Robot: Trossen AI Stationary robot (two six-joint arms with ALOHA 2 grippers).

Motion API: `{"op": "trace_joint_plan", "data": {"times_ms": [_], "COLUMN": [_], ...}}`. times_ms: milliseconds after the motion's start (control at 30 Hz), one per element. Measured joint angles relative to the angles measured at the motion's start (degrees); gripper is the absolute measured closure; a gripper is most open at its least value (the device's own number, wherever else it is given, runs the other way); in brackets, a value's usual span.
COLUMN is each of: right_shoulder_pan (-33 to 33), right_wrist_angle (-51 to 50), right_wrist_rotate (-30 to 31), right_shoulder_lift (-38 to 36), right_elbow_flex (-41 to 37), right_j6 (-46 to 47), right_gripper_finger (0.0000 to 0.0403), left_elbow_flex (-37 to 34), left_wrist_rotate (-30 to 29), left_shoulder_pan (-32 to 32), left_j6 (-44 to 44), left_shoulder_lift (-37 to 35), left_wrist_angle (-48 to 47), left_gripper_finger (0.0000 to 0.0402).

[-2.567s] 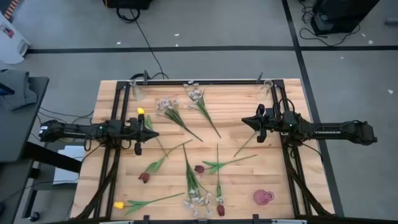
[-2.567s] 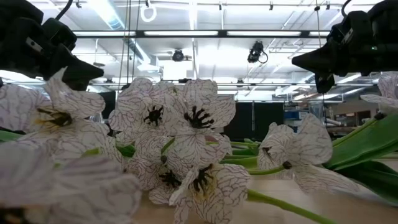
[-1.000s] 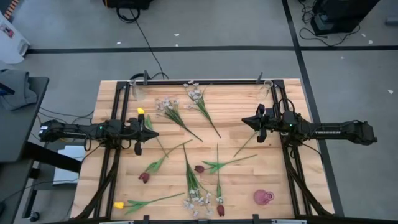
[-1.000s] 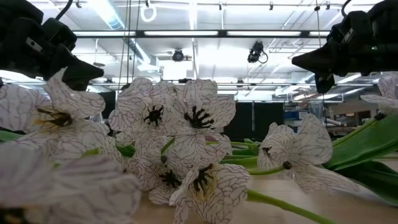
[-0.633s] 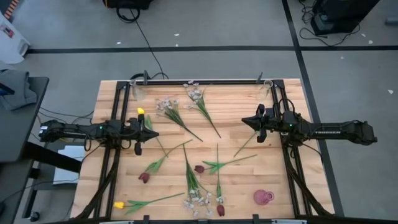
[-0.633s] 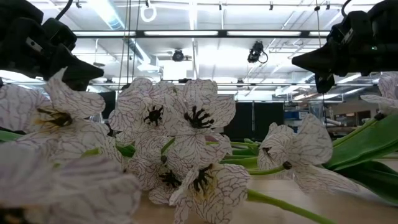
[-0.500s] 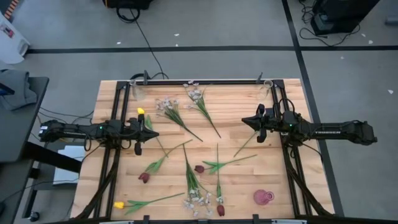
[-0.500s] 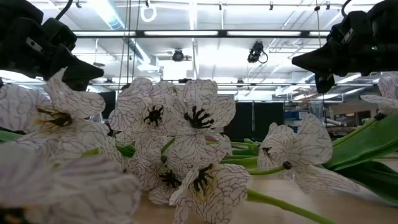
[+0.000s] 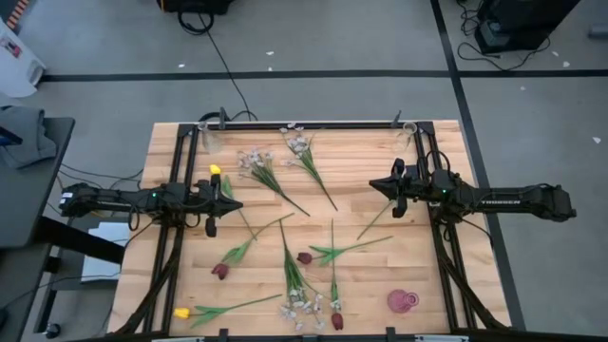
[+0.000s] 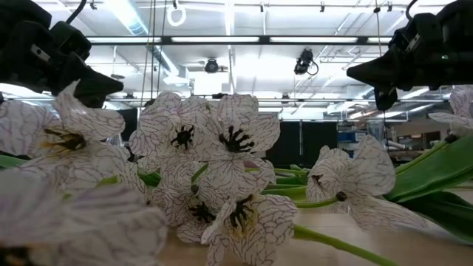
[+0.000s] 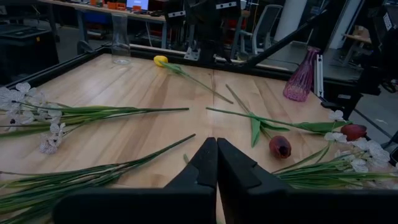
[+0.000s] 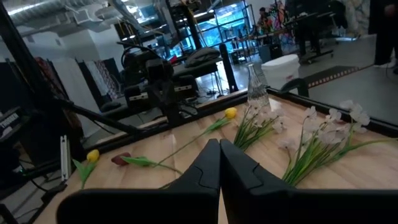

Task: Sort flowers into vase by color
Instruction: Put the top left yellow flower into the left transparent vase

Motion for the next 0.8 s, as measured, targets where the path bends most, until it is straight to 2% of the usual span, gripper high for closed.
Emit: {"op": "trace_joint_plan", "data": {"times_ms": [100, 200, 267, 333, 433, 500, 600, 667, 733, 800], "right_shoulder_pan": [-0.02, -0.02, -0.02, -0.02, -0.02, -0.02, -0.02, -0.02, -0.02, -0.01], "right_wrist_angle": [5.06, 15.93, 23.39, 29.21, 35.47, 36.23, 31.16, 23.62, 12.01, -5.23], "right_wrist_rotate": [3.93, 7.99, 10.94, 12.89, 12.29, 12.31, 12.67, 10.09, 6.81, 5.22], "right_shoulder_lift": [-0.01, -0.01, -0.07, -0.05, -0.05, -0.05, 0.34, 1.02, 2.49, 4.54], "right_elbow_flex": [0.01, 0.01, 0.02, 0.02, 0.9, 3.26, 9.22, 14.9, 22.07, 30.31], "right_j6": [5.89, 17.71, 21.47, 18.69, 12.03, 12.83, 12.9, 11.73, 9.32, 7.36], "right_gripper_finger": [0.0391, 0.0391, 0.0391, 0.0391, 0.0391, 0.0391, 0.0391, 0.0391, 0.0391, 0.0391], "left_elbow_flex": [-0.01, -0.01, -0.01, -0.01, -0.01, -0.01, 0.0, -0.01, -0.01, 0.01], "left_wrist_rotate": [0.0, 0.0, 0.0, 0.0, 0.0, 0.0, 0.0, 0.0, 0.0, 0.0], "left_shoulder_pan": [0.0, 0.0, 0.0, 0.0, 0.0, 0.0, 0.0, 0.0, 0.0, 0.0], "left_j6": [-0.02, -0.01, -0.02, -0.02, 0.0, -0.02, 0.0, -0.02, 0.0, 0.0], "left_shoulder_lift": [0.0, 0.0, 0.01, -0.01, -0.01, -0.01, -0.01, -0.01, -0.01, -0.01], "left_wrist_angle": [0.0, 0.01, 0.01, 0.01, 0.01, 0.01, 0.0, 0.01, 0.0, 0.03], "left_gripper_finger": [0.0394, 0.0394, 0.0394, 0.0394, 0.0394, 0.0394, 0.0394, 0.0394, 0.0394, 0.0394]}}
